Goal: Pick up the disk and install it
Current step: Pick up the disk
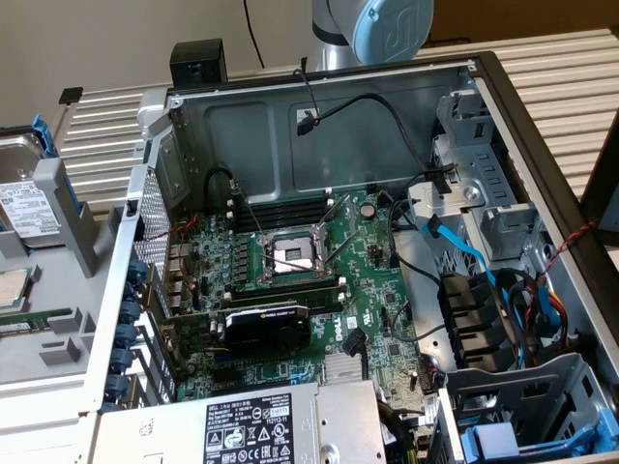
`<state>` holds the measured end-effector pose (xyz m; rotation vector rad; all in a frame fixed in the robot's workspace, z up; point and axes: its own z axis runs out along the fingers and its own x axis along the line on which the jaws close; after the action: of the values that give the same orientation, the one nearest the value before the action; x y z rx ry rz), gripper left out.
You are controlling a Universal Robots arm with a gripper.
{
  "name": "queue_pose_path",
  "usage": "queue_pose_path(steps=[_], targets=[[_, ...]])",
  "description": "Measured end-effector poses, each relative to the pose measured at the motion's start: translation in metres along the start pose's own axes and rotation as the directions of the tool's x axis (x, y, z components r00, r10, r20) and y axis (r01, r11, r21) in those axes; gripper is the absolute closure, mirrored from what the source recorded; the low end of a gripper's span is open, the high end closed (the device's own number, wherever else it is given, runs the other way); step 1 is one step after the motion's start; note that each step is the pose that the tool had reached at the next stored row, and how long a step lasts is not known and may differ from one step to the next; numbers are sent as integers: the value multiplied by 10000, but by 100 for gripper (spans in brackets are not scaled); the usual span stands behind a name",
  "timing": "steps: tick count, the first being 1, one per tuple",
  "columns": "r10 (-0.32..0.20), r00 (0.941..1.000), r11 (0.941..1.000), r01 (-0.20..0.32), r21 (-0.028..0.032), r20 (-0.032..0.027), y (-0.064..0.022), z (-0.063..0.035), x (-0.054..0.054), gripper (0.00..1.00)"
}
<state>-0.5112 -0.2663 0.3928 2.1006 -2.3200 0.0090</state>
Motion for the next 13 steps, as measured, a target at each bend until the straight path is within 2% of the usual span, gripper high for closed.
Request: queue_pose_path(steps=[3, 9, 11, 13], targets=[[-72, 10000, 10000, 72, 44, 3, 28, 12, -8, 35], [-118, 9999, 9997, 118, 201, 18, 109, 47, -24, 35], [-139, 9999, 9996, 139, 228, 21, 118, 65, -25, 35], [-156, 9999, 9996, 155, 227, 19, 118, 81, -26, 35]])
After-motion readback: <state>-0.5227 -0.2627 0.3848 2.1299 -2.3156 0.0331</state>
